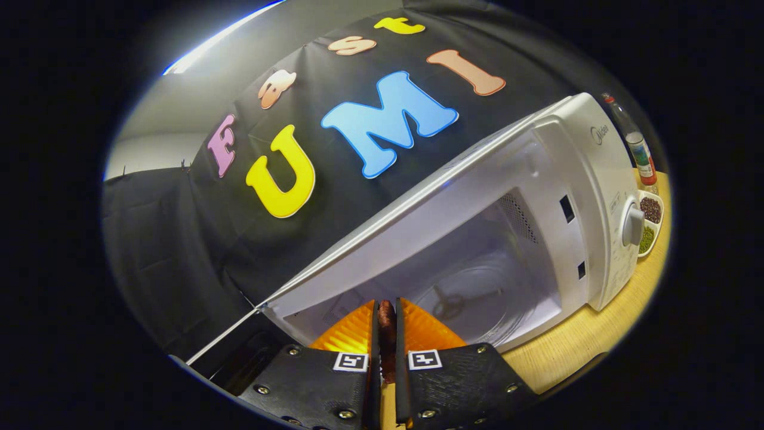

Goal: Open the microwave, put the food inside, and close the microwave door.

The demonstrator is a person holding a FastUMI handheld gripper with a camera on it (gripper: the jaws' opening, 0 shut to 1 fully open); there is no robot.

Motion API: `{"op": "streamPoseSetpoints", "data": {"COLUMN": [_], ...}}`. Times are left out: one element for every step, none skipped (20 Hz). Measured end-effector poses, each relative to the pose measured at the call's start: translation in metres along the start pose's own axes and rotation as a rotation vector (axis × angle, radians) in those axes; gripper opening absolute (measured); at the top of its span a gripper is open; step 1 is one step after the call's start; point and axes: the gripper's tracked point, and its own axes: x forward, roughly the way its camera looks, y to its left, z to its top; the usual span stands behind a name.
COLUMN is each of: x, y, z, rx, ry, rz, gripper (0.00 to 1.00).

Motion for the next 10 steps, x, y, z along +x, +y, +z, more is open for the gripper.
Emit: {"op": "streamPoseSetpoints", "data": {"x": [0.007, 0.013, 0.019, 0.026, 0.032, 0.036, 0.042, 0.046, 0.051, 0.055], "y": [-0.002, -0.004, -0.006, -0.010, -0.015, -0.023, -0.031, -0.041, -0.047, -0.053], "z": [-0.001, -0.003, -0.005, -0.004, -0.004, -0.008, -0.007, -0.007, -0.009, -0.011], "rx": [0.000, 0.008, 0.018, 0.028, 0.019, -0.005, -0.028, -0.038, -0.026, -0.013], "ry": [0.001, 0.001, 0.006, 0.004, -0.006, -0.011, -0.023, -0.030, -0.020, -0.013], "rz": [-0.004, -0.008, -0.009, -0.016, -0.027, -0.049, -0.067, -0.092, -0.103, -0.117], "gripper": [0.10, 0.10, 0.10, 0.10, 0.10, 0.10, 0.10, 0.10, 0.10, 0.10]}}
